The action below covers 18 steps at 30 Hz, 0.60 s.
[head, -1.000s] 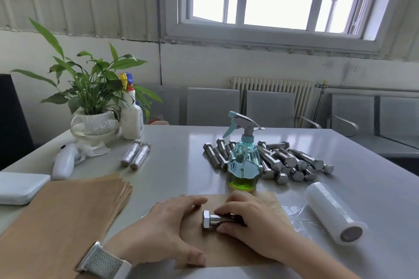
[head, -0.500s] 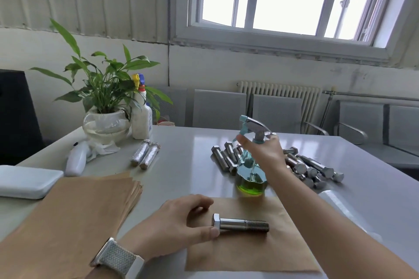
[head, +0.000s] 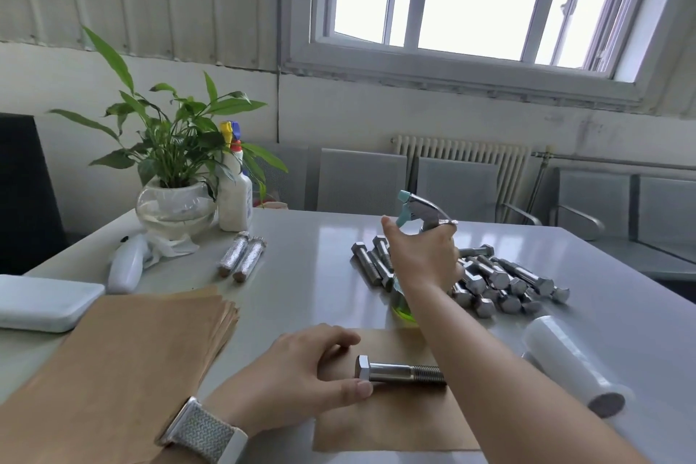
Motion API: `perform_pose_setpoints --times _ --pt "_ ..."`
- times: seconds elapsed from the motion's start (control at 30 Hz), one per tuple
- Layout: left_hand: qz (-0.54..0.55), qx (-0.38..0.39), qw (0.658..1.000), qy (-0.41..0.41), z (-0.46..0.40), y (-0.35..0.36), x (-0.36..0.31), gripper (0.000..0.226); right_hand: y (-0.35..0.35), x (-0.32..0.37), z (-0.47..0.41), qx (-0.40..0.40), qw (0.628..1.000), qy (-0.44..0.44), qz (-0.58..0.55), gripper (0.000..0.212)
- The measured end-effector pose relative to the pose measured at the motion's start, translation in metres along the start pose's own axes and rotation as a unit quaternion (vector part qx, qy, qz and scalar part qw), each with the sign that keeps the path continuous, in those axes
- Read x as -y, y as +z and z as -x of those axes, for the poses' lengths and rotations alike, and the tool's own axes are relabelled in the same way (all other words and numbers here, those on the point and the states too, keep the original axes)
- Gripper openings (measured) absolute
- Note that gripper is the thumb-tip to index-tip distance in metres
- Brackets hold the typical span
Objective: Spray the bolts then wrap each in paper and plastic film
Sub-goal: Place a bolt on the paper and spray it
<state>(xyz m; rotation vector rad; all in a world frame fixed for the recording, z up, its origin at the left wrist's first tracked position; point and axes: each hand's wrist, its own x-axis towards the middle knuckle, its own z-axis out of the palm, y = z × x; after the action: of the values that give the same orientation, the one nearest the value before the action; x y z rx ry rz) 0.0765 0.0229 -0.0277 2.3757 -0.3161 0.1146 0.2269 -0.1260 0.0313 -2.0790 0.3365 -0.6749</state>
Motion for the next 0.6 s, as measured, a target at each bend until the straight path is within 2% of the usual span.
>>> perform_pose_setpoints --times 0.2,0.27,0.33,0.4,0.5,0.6 --pt "-0.011 0.003 1.0 0.001 -0.001 0.0 0.001 0.06 -0.028 0.009 0.003 0.065 0.994 -0.057 -0.065 0.061" --pt "-0.011 0.012 1.0 -0.005 -0.001 0.0 0.002 0.063 -0.054 0.018 0.003 0.089 0.989 -0.116 -0.036 0.061" --pt "-0.017 0.023 1.0 -0.009 -0.001 0.0 0.003 0.065 -0.083 0.023 0.004 0.108 0.973 -0.197 0.056 0.061" --pt "-0.031 0.029 0.999 -0.009 -0.002 0.0 0.005 0.063 -0.109 0.017 0.011 0.075 0.938 -0.294 0.164 0.058" --pt "-0.045 0.015 0.999 -0.007 -0.002 0.002 0.006 0.053 -0.131 -0.009 0.028 -0.023 0.841 -0.45 0.298 0.062" --pt "-0.061 -0.006 0.998 0.0 -0.002 0.004 0.004 0.047 -0.143 -0.034 0.036 -0.006 0.79 -0.491 0.368 0.061"
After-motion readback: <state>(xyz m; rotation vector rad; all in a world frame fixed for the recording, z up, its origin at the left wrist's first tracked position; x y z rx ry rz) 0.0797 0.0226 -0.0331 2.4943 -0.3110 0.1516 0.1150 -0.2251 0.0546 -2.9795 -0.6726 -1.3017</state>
